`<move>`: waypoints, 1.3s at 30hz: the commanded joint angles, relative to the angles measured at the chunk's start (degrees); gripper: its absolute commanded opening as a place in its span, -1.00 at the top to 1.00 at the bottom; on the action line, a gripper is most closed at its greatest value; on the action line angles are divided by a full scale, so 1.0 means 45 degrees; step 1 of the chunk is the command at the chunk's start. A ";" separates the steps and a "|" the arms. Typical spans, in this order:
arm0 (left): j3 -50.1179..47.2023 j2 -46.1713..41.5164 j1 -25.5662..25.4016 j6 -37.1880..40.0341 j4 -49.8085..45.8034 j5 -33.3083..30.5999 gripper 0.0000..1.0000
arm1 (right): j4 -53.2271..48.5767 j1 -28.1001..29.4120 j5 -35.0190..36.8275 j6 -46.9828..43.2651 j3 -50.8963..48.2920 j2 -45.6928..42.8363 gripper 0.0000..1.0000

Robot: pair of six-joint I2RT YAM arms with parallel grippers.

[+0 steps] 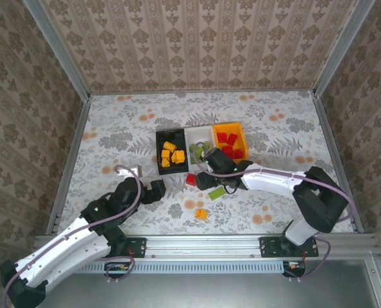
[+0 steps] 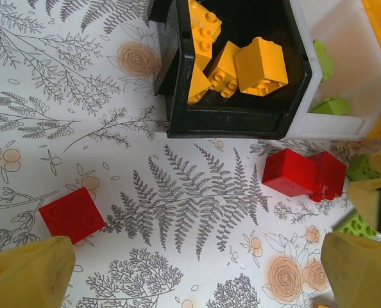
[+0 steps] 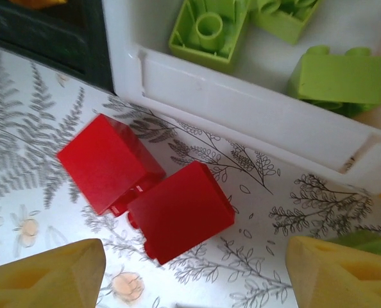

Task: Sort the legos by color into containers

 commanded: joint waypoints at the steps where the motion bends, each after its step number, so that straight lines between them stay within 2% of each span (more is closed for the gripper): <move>1: -0.0197 -0.0195 0.0121 -0.0357 -0.0176 0.0133 -1.00 | 0.0576 -0.0029 0.0202 -0.0761 0.0527 0.0708 -0.49; 10: -0.0317 -0.0378 0.0205 -0.0387 -0.0286 0.0104 -1.00 | 0.1027 0.0013 -0.0839 -0.1476 0.1038 0.1469 -0.50; 19: -0.0433 -0.0414 0.0314 -0.0415 -0.0336 0.0153 -1.00 | 0.0251 0.0102 -0.0958 -0.1490 0.1128 0.1870 -0.35; 23: -0.0456 -0.0456 0.0348 -0.0396 -0.0339 0.0207 -0.99 | 0.0072 0.0417 -0.0716 -0.1456 0.0944 0.1497 -0.26; 29: -0.0475 -0.0536 0.0378 -0.0416 -0.0336 0.0248 -1.00 | -0.0187 0.0779 -0.0428 -0.1223 0.0799 0.1533 -0.25; 34: -0.0471 -0.0616 0.0398 -0.0416 -0.0405 0.0215 -1.00 | -0.0857 0.1044 0.1387 -0.1048 0.0948 0.1863 -0.31; 39: -0.0375 -0.0615 0.0437 -0.0387 -0.0493 0.0270 -1.00 | -0.0842 0.1053 0.1756 -0.0689 0.0845 0.1932 -0.15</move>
